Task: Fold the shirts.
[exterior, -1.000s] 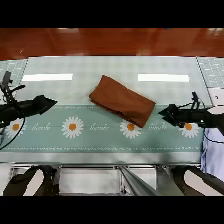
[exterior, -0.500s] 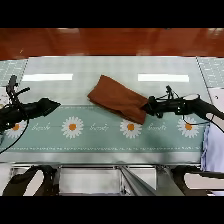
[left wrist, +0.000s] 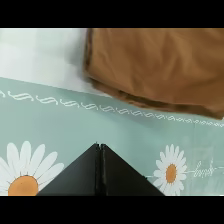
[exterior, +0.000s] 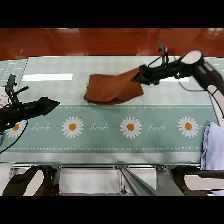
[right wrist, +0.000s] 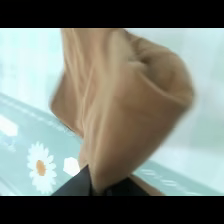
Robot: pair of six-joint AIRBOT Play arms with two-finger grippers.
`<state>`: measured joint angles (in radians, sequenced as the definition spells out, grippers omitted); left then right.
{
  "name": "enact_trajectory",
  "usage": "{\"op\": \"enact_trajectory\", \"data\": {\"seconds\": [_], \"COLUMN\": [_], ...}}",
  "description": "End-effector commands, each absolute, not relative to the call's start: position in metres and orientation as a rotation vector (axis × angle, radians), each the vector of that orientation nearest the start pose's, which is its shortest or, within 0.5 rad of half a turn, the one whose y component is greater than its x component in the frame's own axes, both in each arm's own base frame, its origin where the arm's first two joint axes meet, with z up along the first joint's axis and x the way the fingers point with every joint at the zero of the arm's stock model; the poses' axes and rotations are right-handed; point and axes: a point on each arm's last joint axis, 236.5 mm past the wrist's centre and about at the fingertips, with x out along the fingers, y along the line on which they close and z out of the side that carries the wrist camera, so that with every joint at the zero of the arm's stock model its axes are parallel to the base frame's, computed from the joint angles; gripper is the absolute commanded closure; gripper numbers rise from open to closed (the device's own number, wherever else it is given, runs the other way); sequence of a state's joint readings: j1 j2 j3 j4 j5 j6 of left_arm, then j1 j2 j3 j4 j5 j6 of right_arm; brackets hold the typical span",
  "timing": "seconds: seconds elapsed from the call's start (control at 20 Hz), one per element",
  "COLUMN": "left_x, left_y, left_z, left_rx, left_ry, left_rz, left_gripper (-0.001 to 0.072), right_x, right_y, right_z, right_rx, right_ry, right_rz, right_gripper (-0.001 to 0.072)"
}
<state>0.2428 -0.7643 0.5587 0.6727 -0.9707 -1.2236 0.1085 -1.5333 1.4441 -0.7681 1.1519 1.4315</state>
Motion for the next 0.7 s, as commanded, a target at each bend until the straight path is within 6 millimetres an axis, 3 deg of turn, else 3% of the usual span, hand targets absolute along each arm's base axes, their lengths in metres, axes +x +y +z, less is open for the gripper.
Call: {"op": "enact_trajectory", "data": {"seconds": [0.0, 0.15, 0.4, 0.65], "left_x": [0.310, 0.310, 0.310, 0.308], "left_y": [-0.083, -0.083, -0.083, -0.084], "left_z": [0.044, 0.044, 0.044, 0.044], "left_rx": [-0.699, -0.699, -0.699, -0.699], "left_ry": [0.899, 0.899, 0.899, 0.906], "left_rz": [-0.315, -0.316, -0.316, -0.322], "left_gripper": [0.0684, 0.0684, 0.0684, 0.0684], "right_x": [0.459, 0.459, 0.443, 0.397], "right_y": [0.157, 0.108, 0.002, -0.105], "right_z": [0.127, 0.169, 0.230, 0.251], "right_rx": [0.416, 0.402, 0.470, 0.577], "right_ry": [1.128, 1.090, 0.976, 0.908], "right_rz": [0.494, 0.415, 0.212, -0.023], "right_gripper": [0.0686, 0.0686, 0.0686, 0.0686]}}
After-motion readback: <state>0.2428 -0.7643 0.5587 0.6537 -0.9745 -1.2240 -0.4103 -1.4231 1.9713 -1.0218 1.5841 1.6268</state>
